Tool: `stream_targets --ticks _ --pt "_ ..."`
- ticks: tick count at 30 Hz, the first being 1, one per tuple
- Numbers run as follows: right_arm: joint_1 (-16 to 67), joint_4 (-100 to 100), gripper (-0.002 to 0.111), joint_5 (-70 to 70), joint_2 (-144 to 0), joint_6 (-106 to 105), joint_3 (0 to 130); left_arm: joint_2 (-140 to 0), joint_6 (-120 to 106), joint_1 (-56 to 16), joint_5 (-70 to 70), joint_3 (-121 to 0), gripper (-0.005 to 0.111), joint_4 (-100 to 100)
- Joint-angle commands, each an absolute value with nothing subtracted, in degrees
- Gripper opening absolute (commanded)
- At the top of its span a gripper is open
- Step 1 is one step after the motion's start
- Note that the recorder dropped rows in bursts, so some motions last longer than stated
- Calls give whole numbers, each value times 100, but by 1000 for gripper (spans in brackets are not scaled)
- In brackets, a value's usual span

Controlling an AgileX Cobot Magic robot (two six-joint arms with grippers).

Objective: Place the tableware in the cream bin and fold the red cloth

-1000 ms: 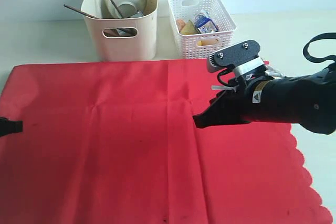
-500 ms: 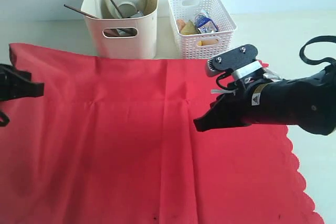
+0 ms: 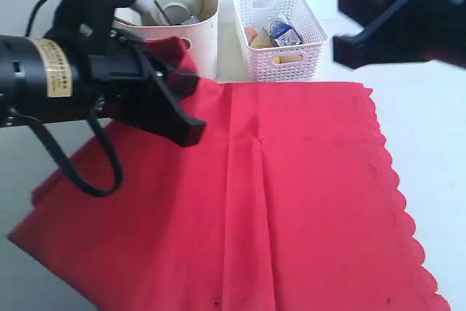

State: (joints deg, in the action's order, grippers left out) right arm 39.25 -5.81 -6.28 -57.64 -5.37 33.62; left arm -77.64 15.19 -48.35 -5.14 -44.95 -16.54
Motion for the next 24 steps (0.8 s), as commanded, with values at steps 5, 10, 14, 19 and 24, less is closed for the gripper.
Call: stream_targets --ticks 5,10,14,19,24 --pt "3791 -588 0 -257 -3972 -598 3347 -9389 1536 -5510 -504 -5852 0 -1624" --pt "3791 -588 0 -161 -3737 -598 3347 -10428 1547 -5600 -504 -6723 0 -1576" --pt "3791 -565 0 -161 -3838 -612 3347 -11063 1807 -5786 -478 -7275 0 -1561" --pt "3791 -507 0 -274 -4122 -635 3347 -11666 1784 -6097 -439 -7917 3 -1631" --pt "3791 -507 0 -699 -4621 -635 3347 -12227 1784 -6111 -460 -8542 47 -1642"
